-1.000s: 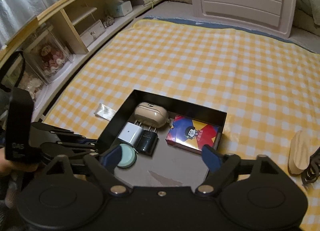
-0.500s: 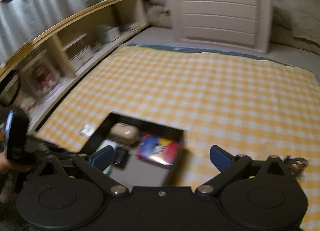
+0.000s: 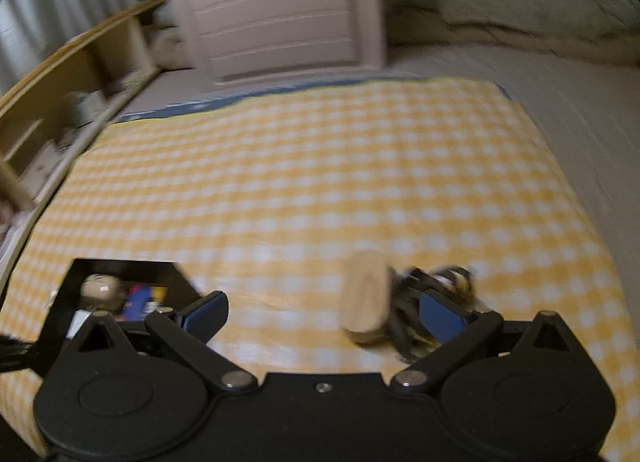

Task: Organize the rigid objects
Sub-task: 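Grasp the black coiled cable beside the wooden case with the right gripper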

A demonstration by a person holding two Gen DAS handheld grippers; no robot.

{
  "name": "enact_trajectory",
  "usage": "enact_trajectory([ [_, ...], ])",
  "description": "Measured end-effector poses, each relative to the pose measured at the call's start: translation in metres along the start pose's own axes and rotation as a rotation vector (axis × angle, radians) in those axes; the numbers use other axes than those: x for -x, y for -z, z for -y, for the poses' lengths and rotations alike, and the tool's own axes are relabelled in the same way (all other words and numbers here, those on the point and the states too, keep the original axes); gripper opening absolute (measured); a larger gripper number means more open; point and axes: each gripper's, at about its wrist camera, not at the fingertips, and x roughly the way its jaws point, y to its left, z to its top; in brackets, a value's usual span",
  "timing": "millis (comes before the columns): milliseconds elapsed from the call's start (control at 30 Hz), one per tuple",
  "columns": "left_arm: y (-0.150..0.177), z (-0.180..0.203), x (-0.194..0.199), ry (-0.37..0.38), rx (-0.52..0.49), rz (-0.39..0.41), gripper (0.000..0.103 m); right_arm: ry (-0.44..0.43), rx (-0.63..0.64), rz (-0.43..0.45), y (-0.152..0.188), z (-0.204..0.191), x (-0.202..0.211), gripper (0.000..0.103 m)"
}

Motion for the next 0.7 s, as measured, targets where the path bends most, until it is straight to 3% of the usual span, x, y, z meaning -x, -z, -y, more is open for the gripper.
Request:
enact_trajectory([
  [233,-0.001,-0.002,0.001,-0.003,0.005,-0.003,0.004,0.076,-0.115,-0.081,0.007,0.043,-0.024,0.091],
  [500,-0.001,-0.001,0.000,-0.004,0.006,-0.003,0.004,0.078,-0.344,-0.072,0.006,0.080,-0.049,0.074],
  [633,-0.001,-0.001,0.000,-0.003,0.007,-0.003,0.004,0.141,-0.344,-0.095,0.005,0.082,-0.062,0.066],
  [700,0.000,-0.001,0.001,-0.001,0.007,-0.002,0.004,0.145,-0.360,-0.118,0.008,0.086,-0.062,0.069],
])
